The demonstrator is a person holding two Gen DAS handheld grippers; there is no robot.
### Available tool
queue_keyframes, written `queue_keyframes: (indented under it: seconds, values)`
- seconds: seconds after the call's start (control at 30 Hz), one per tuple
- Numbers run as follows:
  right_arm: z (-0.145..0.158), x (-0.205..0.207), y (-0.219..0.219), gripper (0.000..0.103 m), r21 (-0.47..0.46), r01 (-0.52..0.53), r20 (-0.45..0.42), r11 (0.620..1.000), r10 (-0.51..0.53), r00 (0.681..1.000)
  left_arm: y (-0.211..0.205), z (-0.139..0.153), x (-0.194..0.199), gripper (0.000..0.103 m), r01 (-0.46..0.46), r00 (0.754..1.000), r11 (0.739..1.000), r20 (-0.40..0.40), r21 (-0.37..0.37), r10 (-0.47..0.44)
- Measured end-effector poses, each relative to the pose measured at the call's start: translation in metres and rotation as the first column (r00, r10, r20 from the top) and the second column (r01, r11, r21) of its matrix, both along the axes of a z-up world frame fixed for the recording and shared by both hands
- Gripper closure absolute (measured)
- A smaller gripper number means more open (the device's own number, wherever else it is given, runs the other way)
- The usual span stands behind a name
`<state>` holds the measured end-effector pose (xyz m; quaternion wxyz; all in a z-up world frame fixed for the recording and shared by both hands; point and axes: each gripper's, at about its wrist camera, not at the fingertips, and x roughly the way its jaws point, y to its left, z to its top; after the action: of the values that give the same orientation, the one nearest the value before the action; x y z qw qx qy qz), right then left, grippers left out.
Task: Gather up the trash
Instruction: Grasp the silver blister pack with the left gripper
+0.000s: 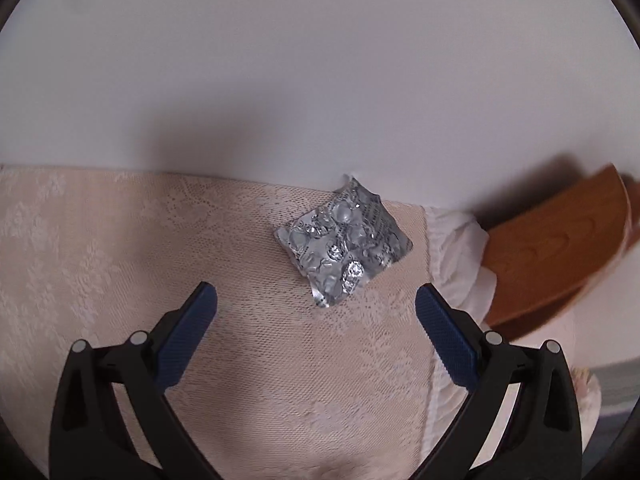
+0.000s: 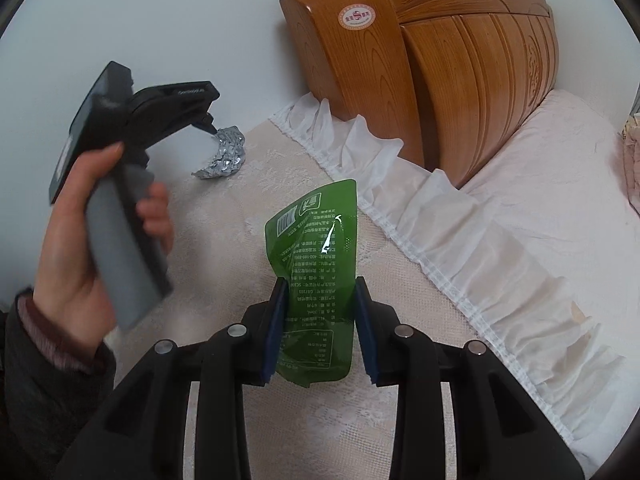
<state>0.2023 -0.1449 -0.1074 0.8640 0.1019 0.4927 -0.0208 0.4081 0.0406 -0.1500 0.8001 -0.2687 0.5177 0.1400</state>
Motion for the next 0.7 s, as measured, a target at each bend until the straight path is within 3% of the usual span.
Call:
queue_keyframes:
  seconds: [0.1, 0.2, 0.33, 0.53, 0.63, 0.7]
  values:
    - [0.003, -0.010, -0.015, 0.070, -0.015, 0.013, -0.013, 1.000, -0.013, 1.000, 0.001, -0.012, 0.005, 0.008, -0.180, 0.982, 0.983, -0.066, -0.024, 0.178]
    - [0.004, -0.016, -0.024, 0.070, -0.021, 0.020, -0.023, 1.000, -0.021, 1.000, -0.001, -0.021, 0.009, 0.008, -0.282, 0.955, 0.959, -0.107, -0.042, 0.276]
    - [0.006, -0.024, -0.034, 0.070, -0.031, 0.017, -0.031, 0.999, -0.018, 0.999, -0.006, -0.029, 0.026, 0.008, -0.291, 0.947, 0.957, -0.140, 0.010, 0.290]
    - [0.008, -0.030, -0.039, 0.070, -0.044, 0.001, -0.030, 0.999, -0.002, 1.000, -0.016, -0.049, 0.045, 0.009, -0.264, 0.944, 0.964, -0.199, 0.020, 0.263]
    - [0.008, -0.030, -0.040, 0.070, -0.043, -0.003, -0.032, 0.999, 0.002, 0.999, -0.025, -0.048, 0.052, 0.021, -0.216, 0.958, 0.975, -0.180, 0.052, 0.222]
    - [0.010, -0.030, -0.040, 0.070, -0.048, -0.006, -0.031, 0.999, 0.004, 1.000, -0.030, -0.044, 0.053, 0.044, -0.175, 0.973, 0.984, -0.146, 0.044, 0.180]
